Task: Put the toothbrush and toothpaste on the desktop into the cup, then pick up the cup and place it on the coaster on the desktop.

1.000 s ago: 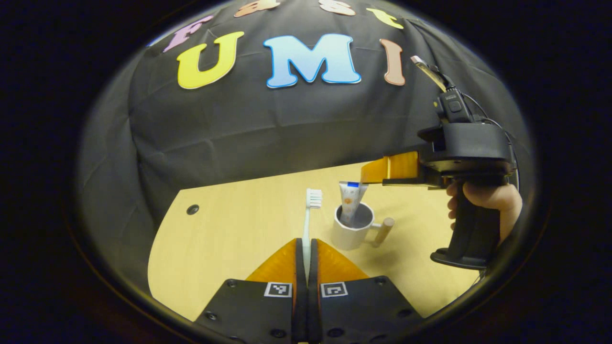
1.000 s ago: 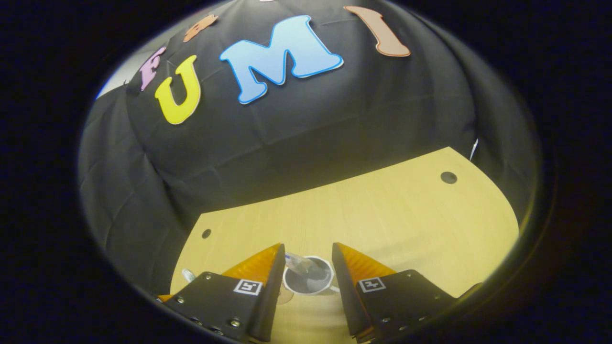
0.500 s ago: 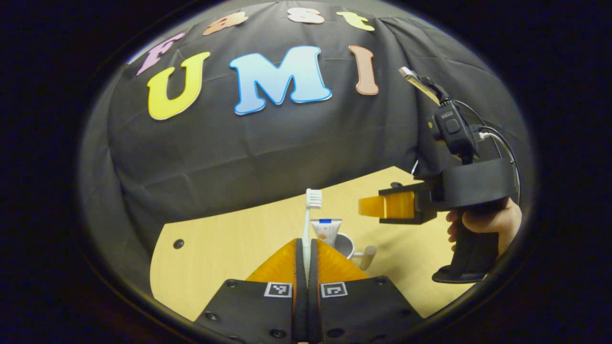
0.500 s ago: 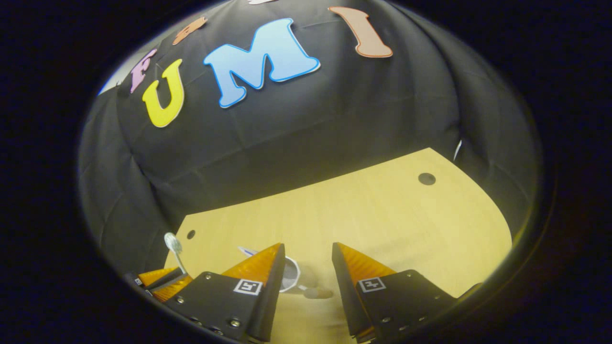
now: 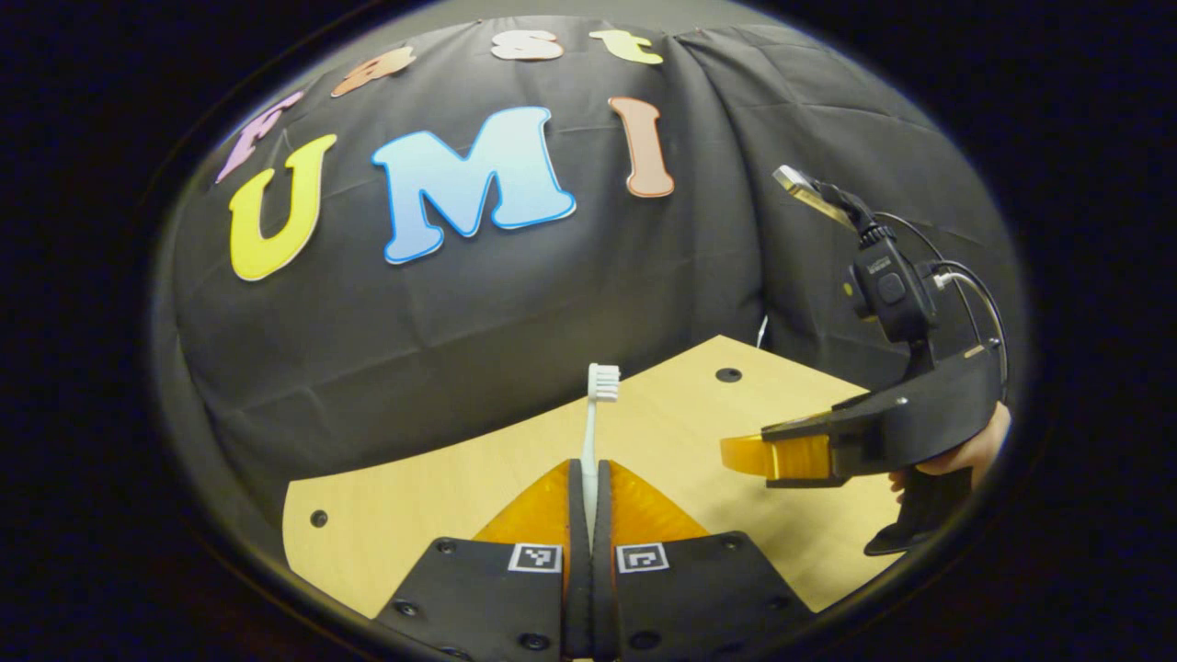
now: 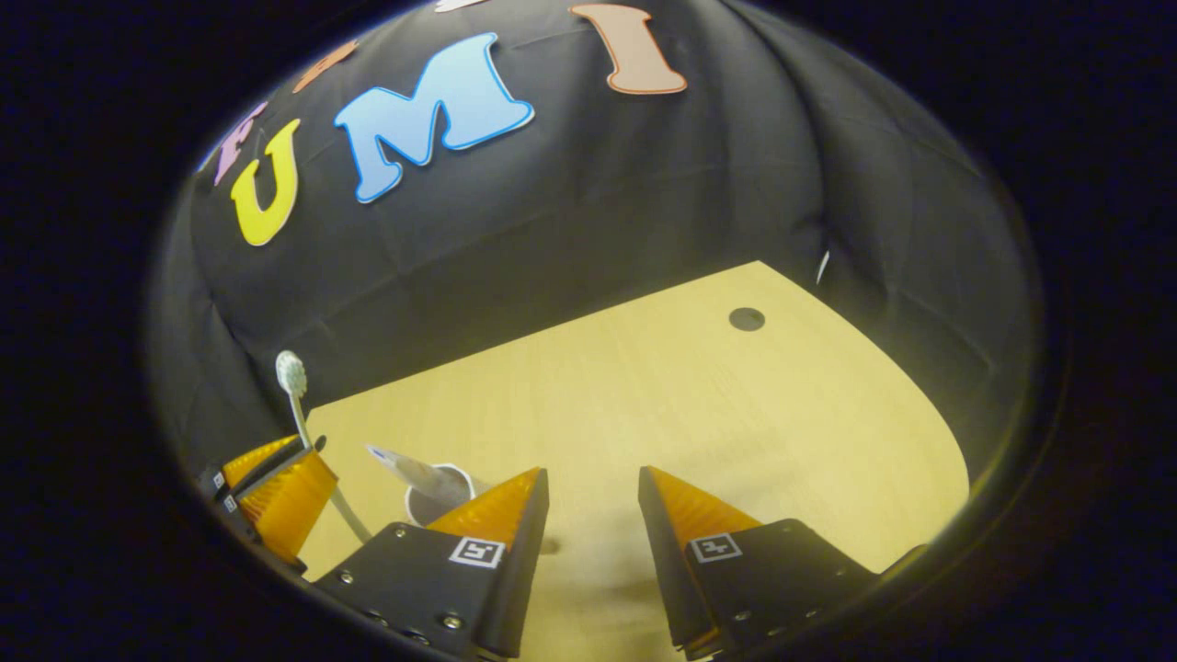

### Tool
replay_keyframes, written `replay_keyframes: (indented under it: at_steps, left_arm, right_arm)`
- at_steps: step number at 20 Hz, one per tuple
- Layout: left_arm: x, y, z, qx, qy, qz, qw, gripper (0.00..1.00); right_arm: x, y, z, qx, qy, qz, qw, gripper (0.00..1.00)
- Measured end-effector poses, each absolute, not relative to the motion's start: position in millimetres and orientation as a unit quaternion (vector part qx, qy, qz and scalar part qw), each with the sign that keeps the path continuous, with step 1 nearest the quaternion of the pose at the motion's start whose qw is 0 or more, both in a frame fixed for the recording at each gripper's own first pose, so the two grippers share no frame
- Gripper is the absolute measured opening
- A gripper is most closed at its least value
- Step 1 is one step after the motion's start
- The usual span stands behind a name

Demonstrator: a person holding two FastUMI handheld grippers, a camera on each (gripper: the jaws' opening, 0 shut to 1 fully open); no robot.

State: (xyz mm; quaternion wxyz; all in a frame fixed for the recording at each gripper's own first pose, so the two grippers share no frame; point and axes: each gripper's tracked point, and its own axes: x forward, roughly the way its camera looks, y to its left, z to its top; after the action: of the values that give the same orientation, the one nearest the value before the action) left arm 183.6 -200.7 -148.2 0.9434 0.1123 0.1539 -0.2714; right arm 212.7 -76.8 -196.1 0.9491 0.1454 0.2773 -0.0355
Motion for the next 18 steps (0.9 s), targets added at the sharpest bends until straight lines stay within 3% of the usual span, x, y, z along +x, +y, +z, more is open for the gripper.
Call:
replay_keyframes:
  at_steps: [7,18]
  left_arm:
    - [207.5,-243.0,-142.4,0.139,0.112,-0.305,0.936,0.08]
    - [230.5,-243.0,-150.7,0.140,0.102,-0.295,0.939,0.08]
  right_arm:
    - [205.5,-109.2,-206.3,0.145,0.292,-0.067,0.943,0.58]
    - [205.1,-119.4,-219.6,0.144,0.311,-0.077,0.936,0.58]
